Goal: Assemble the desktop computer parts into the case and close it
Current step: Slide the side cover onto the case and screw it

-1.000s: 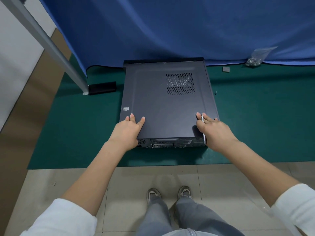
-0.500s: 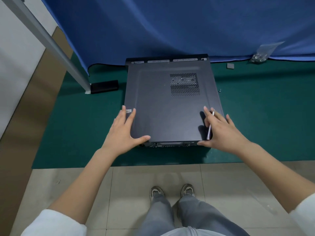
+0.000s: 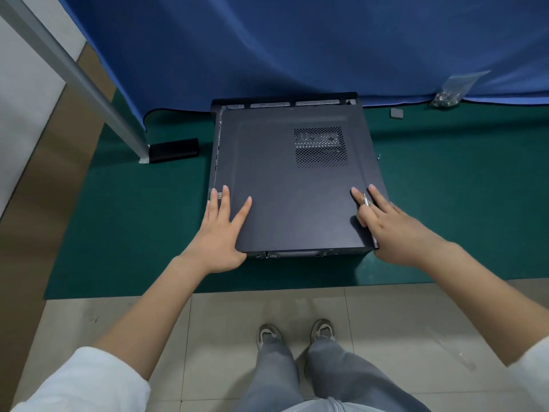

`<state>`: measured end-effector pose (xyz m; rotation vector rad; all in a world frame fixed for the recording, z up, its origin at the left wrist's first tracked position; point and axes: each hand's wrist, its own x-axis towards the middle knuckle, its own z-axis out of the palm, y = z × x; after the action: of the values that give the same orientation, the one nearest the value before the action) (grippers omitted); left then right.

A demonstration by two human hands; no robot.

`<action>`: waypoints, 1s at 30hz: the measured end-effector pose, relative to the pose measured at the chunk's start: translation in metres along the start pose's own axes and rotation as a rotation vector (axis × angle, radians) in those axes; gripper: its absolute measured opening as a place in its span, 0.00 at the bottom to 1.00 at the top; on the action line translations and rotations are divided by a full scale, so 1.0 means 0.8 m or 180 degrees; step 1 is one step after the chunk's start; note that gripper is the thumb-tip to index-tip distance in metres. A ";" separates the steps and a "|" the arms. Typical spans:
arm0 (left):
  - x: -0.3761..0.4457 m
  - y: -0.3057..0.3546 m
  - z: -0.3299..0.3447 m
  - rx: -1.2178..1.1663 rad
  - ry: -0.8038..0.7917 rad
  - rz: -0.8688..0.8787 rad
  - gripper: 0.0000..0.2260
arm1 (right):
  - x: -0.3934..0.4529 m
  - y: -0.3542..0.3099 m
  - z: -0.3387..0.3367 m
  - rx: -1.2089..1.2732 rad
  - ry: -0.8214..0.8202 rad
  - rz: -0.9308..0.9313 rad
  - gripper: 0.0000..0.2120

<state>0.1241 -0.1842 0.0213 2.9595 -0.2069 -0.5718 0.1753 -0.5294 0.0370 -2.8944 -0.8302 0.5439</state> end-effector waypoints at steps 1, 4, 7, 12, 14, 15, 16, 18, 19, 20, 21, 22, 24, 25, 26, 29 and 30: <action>-0.001 0.003 0.002 0.0080 -0.0001 0.0021 0.48 | -0.003 0.002 0.003 -0.0024 0.0002 0.0014 0.21; -0.004 0.007 0.006 0.0225 0.0071 -0.0008 0.48 | -0.007 0.004 0.008 0.0150 -0.0008 0.0031 0.21; -0.005 0.004 0.000 0.0183 0.0133 0.0011 0.47 | -0.007 0.004 0.009 0.0327 0.0001 0.0009 0.20; -0.007 0.000 -0.014 0.0309 0.0270 0.0176 0.43 | -0.003 0.000 0.023 0.0566 0.0295 -0.0071 0.19; -0.010 0.001 -0.017 0.0282 0.0334 0.0197 0.43 | -0.001 -0.001 0.028 0.0707 0.0404 -0.0091 0.20; -0.012 0.001 -0.018 0.0282 0.0395 0.0223 0.43 | 0.000 -0.002 0.029 0.0787 0.0439 -0.0094 0.20; -0.013 0.000 -0.019 0.0295 0.0461 0.0256 0.43 | 0.001 -0.002 0.029 0.0850 0.0463 -0.0098 0.20; -0.017 -0.001 -0.019 0.0318 0.0558 0.0299 0.42 | 0.003 -0.001 0.031 0.0910 0.0494 -0.0126 0.21; -0.019 -0.003 -0.018 0.0313 0.0573 0.0299 0.42 | 0.004 -0.001 0.031 0.0929 0.0502 -0.0143 0.22; -0.019 -0.004 -0.017 0.0289 0.0557 0.0284 0.42 | 0.005 0.000 0.031 0.0930 0.0496 -0.0157 0.22; -0.019 -0.003 -0.014 0.0262 0.0507 0.0268 0.42 | 0.006 0.000 0.030 0.0898 0.0483 -0.0159 0.22; -0.018 -0.003 -0.011 0.0242 0.0438 0.0257 0.42 | 0.007 0.000 0.031 0.0832 0.0460 -0.0151 0.21; -0.015 -0.002 -0.003 0.0193 0.0339 0.0224 0.42 | 0.007 0.002 0.032 0.0685 0.0411 -0.0131 0.21; -0.014 -0.002 0.000 0.0129 0.0308 0.0172 0.43 | 0.007 0.002 0.032 0.0605 0.0389 -0.0123 0.20; -0.013 -0.001 0.003 0.0040 0.0272 0.0096 0.44 | 0.007 0.003 0.032 0.0510 0.0364 -0.0122 0.20; -0.013 -0.004 0.008 -0.0010 0.0169 -0.0028 0.46 | 0.005 0.003 0.032 0.0255 0.0273 -0.0143 0.21; -0.013 -0.004 0.009 0.0029 0.0171 -0.0016 0.46 | 0.006 0.004 0.031 0.0208 0.0256 -0.0147 0.22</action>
<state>0.1120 -0.1799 0.0178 2.9807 -0.1975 -0.4926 0.1714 -0.5301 0.0120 -2.8102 -0.8491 0.4385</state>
